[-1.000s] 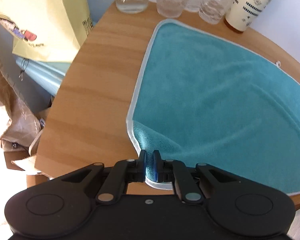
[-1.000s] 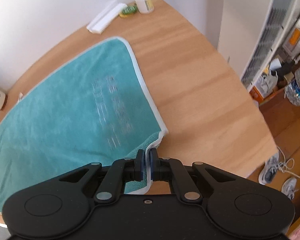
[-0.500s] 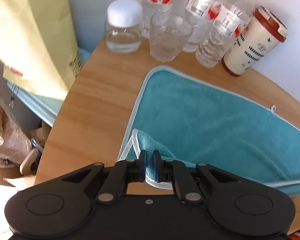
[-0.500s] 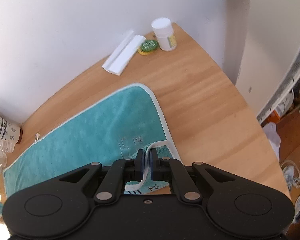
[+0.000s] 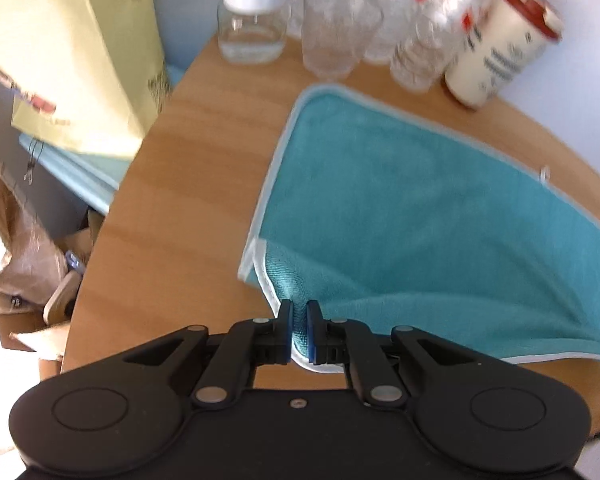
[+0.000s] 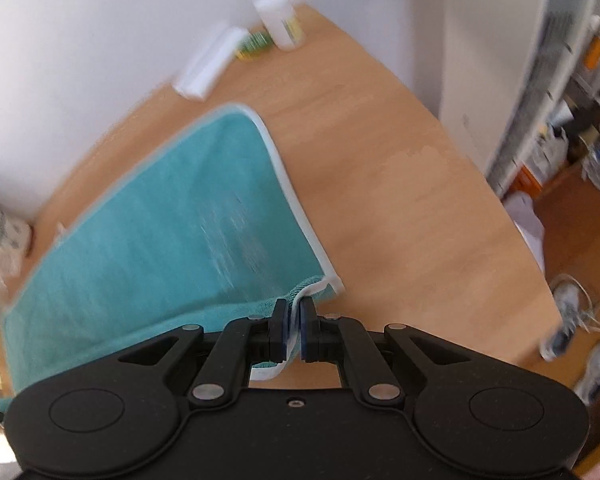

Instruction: Fold towel

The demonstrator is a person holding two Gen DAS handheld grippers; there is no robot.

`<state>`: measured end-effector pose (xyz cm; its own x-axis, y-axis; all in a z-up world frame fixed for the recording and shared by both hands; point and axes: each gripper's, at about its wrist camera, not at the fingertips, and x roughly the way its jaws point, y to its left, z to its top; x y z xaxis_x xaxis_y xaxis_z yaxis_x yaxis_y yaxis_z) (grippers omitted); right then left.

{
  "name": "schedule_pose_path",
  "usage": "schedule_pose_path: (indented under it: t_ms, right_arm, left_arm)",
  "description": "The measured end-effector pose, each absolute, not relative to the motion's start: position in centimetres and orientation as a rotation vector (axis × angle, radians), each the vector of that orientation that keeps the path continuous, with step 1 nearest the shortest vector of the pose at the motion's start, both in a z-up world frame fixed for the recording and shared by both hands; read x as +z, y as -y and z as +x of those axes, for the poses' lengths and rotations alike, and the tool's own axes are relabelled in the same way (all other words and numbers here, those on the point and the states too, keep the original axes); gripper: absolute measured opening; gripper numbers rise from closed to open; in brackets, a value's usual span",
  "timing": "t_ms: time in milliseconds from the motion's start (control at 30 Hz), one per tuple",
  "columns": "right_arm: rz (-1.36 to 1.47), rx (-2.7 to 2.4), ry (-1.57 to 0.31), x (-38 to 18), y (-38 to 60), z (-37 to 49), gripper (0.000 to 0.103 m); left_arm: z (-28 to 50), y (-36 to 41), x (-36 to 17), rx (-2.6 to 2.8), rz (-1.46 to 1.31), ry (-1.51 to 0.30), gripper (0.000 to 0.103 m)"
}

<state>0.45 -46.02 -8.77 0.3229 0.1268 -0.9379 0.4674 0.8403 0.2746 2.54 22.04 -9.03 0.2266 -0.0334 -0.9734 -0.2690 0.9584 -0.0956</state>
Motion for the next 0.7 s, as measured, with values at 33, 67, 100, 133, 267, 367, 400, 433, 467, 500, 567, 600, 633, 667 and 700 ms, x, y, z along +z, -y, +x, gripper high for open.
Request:
schedule_pose_path:
  t_ms: [33, 67, 100, 133, 267, 367, 400, 433, 467, 500, 567, 600, 633, 667, 700]
  right_arm:
    - [0.558, -0.252, -1.26, -9.4, 46.0, -0.2, 0.005]
    - [0.552, -0.258, -1.276, -9.9, 46.0, -0.6, 0.005]
    - [0.544, -0.267, -1.287, -10.5, 46.0, -0.9, 0.005]
    - [0.533, -0.279, -1.3, -11.3, 46.1, -1.0, 0.005]
    - [0.464, -0.288, -1.328, -12.6, 45.5, -0.4, 0.006]
    - [0.354, -0.264, -1.357, -12.7, 44.3, -0.4, 0.013]
    - [0.327, -0.266, -1.346, -12.4, 44.1, -0.6, 0.025]
    - [0.304, -0.269, -1.333, -12.2, 44.0, -1.0, 0.036]
    - [0.311, -0.272, -1.329, -12.1, 44.1, -1.2, 0.037]
    - [0.335, -0.277, -1.324, -12.0, 44.3, -1.5, 0.037]
    - [0.392, -0.284, -1.315, -12.1, 44.8, -2.2, 0.037]
    - [0.407, -0.284, -1.311, -12.2, 44.9, -2.5, 0.037]
    - [0.422, -0.289, -1.307, -12.3, 45.0, -2.9, 0.037]
    - [0.435, -0.29, -1.306, -12.5, 45.0, -3.2, 0.037]
    - [0.449, -0.282, -1.302, -12.7, 44.8, -3.3, 0.037]
  left_arm:
    - [1.8, -22.0, -9.5, 0.168, -0.265, -1.358, 0.006]
    - [1.1, -22.0, -10.1, 0.176, -0.258, -1.378, 0.006]
    - [0.7, -22.0, -10.8, 0.185, -0.246, -1.396, 0.007]
    - [0.3, -22.0, -11.4, 0.193, -0.232, -1.413, 0.007]
    - [-0.5, -21.9, -13.0, 0.195, -0.202, -1.457, 0.007]
    - [-0.8, -21.6, -13.0, 0.19, -0.15, -1.461, 0.014]
    - [-0.9, -21.8, -12.8, 0.203, -0.141, -1.453, 0.023]
    - [-1.0, -22.1, -12.6, 0.217, -0.133, -1.448, 0.029]
    - [-1.2, -22.5, -12.5, 0.23, -0.129, -1.443, 0.039]
    - [-1.3, -22.8, -12.4, 0.241, -0.13, -1.44, 0.043]
    - [-1.6, -23.8, -12.1, 0.278, -0.143, -1.425, 0.047]
    - [-1.7, -24.1, -12.1, 0.29, -0.137, -1.418, 0.053]
    - [-1.8, -24.4, -12.1, 0.303, -0.124, -1.411, 0.057]
    - [-1.7, -24.6, -12.1, 0.304, -0.117, -1.401, 0.06]
    - [-1.6, -24.7, -12.1, 0.294, -0.118, -1.391, 0.06]
